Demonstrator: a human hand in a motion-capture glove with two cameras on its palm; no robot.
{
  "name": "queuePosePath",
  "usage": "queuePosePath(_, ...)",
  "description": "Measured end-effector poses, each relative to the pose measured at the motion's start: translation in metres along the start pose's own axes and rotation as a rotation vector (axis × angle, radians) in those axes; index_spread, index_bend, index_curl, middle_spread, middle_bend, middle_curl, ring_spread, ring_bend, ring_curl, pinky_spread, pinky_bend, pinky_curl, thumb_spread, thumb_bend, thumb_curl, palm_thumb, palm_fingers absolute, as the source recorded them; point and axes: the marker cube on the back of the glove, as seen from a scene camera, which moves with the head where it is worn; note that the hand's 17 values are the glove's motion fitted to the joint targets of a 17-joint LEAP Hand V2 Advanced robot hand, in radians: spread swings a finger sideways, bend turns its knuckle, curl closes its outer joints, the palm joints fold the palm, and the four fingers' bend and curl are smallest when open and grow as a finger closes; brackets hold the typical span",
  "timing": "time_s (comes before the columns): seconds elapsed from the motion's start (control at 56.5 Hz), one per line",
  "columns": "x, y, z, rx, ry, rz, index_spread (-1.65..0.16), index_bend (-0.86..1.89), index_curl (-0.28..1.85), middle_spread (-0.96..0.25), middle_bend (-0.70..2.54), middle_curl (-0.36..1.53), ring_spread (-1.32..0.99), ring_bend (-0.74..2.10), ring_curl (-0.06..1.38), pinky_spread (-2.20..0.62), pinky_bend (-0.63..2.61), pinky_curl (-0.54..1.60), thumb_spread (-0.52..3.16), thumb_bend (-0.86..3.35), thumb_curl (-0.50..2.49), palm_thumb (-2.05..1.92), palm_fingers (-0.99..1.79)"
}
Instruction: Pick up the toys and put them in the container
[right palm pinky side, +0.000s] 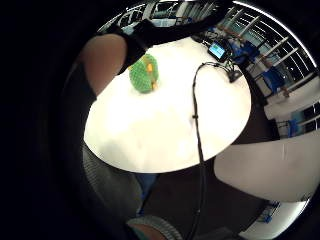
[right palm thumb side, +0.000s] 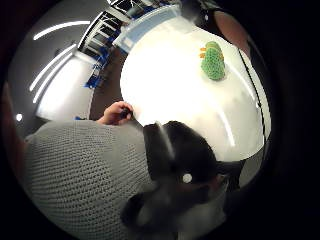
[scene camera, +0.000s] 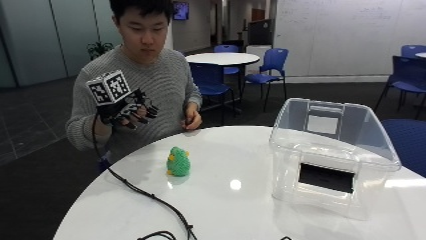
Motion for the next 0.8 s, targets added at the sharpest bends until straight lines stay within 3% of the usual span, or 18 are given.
queuePosePath(0.124, 0.002, -0.006, -0.002, 0.002, 0.014, 0.011, -0.26, 0.18, 0.1, -0.16, 0.16, 0.05, -0.16, 0.32, 0.09, 0.01, 0.57, 0.18, 0.86, 0.0, 0.03, -0.01, 0.31)
queuePosePath(0.265, 0.003, -0.009, -0.002, -0.003, 0.02, 0.02, -0.33, 0.18, 0.15, -0.2, 0.17, 0.09, -0.22, 0.37, 0.12, 0.01, 0.62, 0.22, 1.15, -0.01, 0.07, -0.02, 0.26)
queuePosePath(0.548, 0.008, -0.036, 0.005, -0.049, 0.017, 0.034, -0.37, 0.18, 0.22, -0.22, 0.19, 0.17, -0.26, 0.46, 0.17, 0.01, 0.66, 0.26, 1.35, -0.02, 0.13, -0.02, 0.23)
queuePosePath(0.796, 0.021, -0.135, -0.001, -0.125, 0.083, 0.049, -0.38, 0.14, 0.23, -0.23, 0.2, 0.22, -0.28, 0.54, 0.2, 0.0, 0.72, 0.3, 1.39, 0.0, 0.18, 0.01, 0.18)
